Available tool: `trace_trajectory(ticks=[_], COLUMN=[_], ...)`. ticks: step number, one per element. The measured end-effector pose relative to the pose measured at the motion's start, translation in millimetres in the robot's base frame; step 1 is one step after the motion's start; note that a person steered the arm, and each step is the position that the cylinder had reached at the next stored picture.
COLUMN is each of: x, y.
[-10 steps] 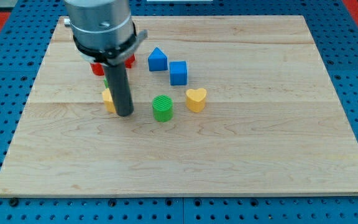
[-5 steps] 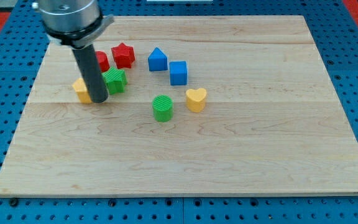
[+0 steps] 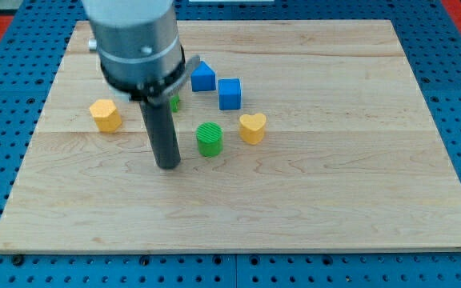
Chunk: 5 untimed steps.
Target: Move the green circle close to the green star
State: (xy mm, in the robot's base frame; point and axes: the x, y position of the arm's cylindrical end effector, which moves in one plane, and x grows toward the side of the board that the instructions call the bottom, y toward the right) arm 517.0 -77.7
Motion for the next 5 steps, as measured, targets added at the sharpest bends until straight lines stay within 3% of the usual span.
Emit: trace_trajectory(ticks=[1,3,4,5], x=[-7.1,-49.2,0.8,-6.3], y=[65.2,-19.1,25.1,84.7])
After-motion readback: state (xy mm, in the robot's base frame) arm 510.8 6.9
